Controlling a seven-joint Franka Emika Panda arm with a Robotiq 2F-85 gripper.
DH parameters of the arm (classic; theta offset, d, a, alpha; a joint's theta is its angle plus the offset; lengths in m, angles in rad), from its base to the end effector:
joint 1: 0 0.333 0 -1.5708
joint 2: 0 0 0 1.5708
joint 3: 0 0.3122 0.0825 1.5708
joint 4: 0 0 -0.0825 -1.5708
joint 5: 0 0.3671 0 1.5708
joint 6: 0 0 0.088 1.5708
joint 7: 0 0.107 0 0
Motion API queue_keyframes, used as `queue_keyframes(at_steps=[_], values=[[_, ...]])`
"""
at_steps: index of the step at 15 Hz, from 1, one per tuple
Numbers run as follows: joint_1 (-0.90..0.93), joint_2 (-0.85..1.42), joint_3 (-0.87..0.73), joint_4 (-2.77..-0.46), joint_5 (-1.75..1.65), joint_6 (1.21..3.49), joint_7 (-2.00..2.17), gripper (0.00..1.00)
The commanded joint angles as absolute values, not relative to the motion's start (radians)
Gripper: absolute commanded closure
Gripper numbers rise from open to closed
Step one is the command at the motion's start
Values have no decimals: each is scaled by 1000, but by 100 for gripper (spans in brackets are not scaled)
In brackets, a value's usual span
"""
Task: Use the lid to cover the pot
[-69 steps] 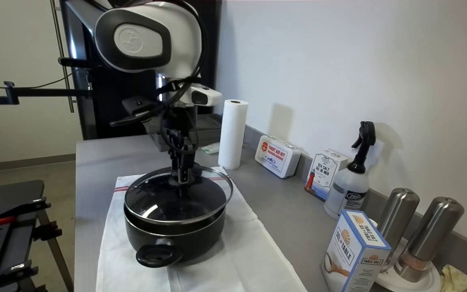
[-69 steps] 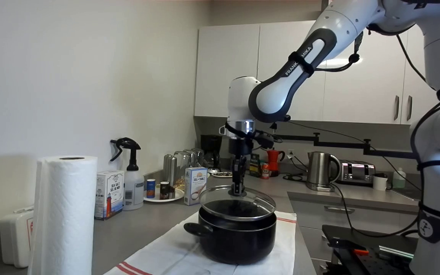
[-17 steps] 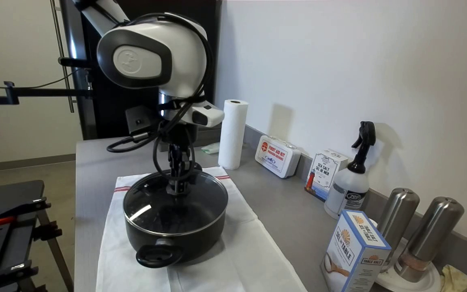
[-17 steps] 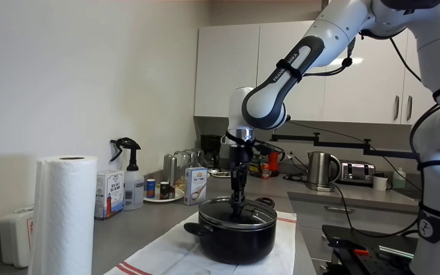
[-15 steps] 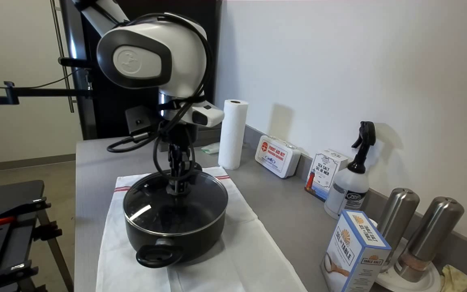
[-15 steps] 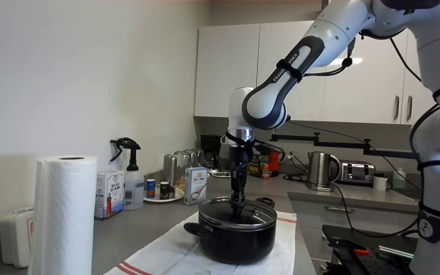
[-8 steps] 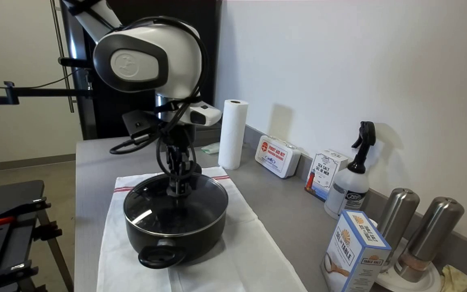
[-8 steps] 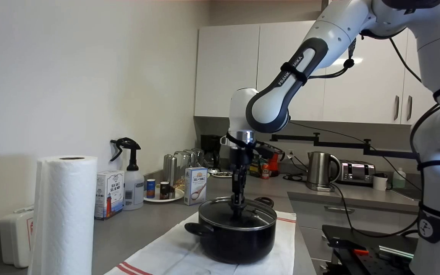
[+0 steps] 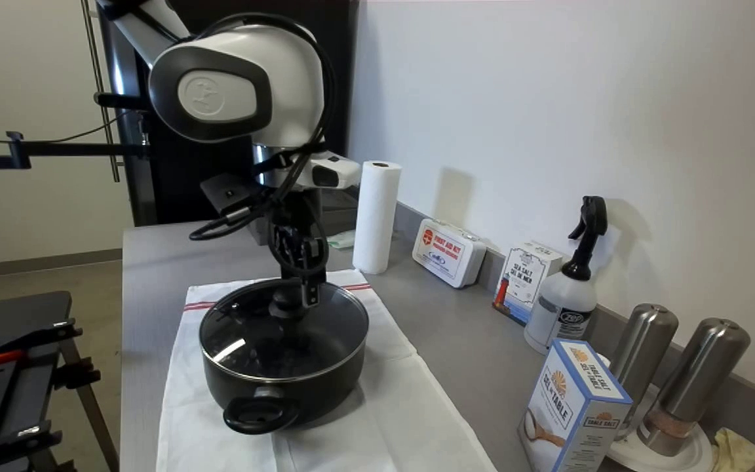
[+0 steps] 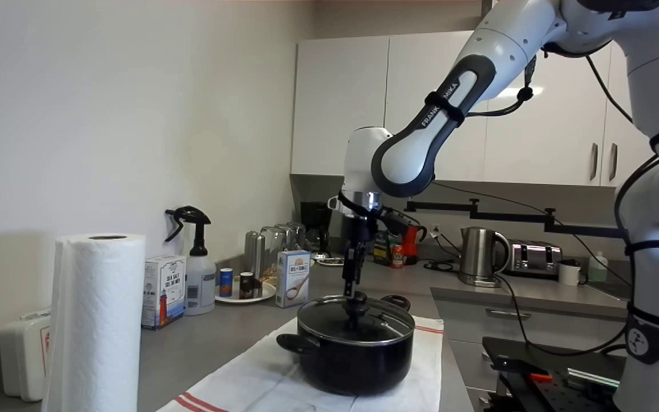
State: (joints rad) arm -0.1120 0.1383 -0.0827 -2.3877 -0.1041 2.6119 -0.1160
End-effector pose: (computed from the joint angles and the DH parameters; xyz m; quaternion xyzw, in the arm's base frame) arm 0.4918 -0.0949 0.2799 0.9985 0.0051 0.0371 0.0401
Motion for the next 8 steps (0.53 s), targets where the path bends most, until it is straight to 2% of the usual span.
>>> queue_keyframes(at_steps=[1,8], values=[[-97,23,-89,-2460,-147,2626,-102,0],[-92,-122,-74,-2529,-179,2613,-87,0]])
